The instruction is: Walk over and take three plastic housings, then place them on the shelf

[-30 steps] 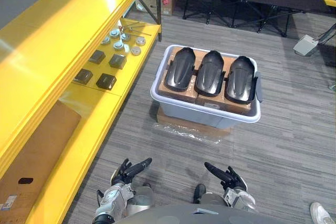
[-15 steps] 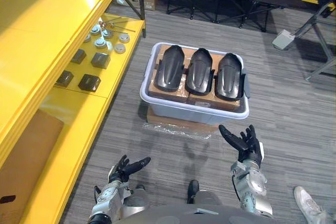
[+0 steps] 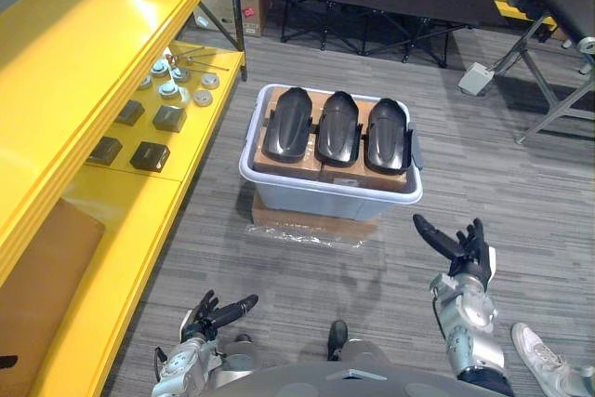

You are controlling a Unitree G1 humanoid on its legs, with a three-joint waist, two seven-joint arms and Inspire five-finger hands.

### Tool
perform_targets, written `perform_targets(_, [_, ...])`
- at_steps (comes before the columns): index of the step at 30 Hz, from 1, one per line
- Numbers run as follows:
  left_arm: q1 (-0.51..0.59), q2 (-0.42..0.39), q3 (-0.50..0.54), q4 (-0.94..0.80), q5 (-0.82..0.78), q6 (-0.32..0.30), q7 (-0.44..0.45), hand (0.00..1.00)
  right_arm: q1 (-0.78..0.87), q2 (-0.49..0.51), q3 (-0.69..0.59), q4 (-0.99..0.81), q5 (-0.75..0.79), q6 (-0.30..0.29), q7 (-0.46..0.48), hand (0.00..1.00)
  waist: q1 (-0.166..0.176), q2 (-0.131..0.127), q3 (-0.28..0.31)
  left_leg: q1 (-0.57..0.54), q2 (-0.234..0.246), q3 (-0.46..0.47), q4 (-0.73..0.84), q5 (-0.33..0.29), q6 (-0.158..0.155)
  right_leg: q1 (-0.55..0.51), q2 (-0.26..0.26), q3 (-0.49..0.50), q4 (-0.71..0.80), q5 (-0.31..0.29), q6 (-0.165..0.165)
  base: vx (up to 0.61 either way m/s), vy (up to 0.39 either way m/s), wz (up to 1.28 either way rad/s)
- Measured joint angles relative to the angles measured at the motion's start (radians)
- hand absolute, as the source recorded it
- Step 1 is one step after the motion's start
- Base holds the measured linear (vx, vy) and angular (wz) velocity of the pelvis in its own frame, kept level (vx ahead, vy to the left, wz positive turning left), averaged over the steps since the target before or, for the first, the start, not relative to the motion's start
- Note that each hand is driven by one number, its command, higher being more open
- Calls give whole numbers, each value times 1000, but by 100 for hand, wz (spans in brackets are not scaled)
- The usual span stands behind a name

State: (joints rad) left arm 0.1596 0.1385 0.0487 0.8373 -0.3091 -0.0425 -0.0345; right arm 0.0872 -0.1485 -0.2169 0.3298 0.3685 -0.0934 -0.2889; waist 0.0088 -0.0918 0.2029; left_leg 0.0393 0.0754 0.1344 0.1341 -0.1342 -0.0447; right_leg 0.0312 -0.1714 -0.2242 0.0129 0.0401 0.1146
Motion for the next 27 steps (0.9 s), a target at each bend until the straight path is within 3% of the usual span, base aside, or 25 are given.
perform_targets(8, [1,-7,-1,-9,6,0,0,100,-13,-4,-6,37,13,62,58,100,11,10,-5,8,-10,-17,-15,9,0,20,-2,-22,-19,2,2,52,1,8])
perform_targets(12, [5,-14,-2,-7,6,0,0,100,-2,18,-7,142,43,56,72,100,11,21,-11,30,-16,-9,-15,5,-6,43,-10,-22,-26,5,7,60,38,0])
perform_targets(19, [6,-19,-3,-3,6,2,0,100,59,87,-8,186,48,-12,100,100,1,23,-11,44,-16,0,2,-8,-7,57,-18,-17,-18,10,15,-37,25,-5])
perform_targets(24, [5,-18,1,-20,9,6,-1,100,26,78,-11,174,37,-39,56,100,13,25,-6,-53,0,-7,131,-67,0,6,-16,-16,23,4,8,-143,12,0])
perform_targets(27, [-25,-6,6,-52,22,3,-2,100,-94,28,-40,173,41,-40,12,100,16,26,61,-181,10,-33,249,-89,19,-78,-12,-22,67,-4,5,-206,31,17])
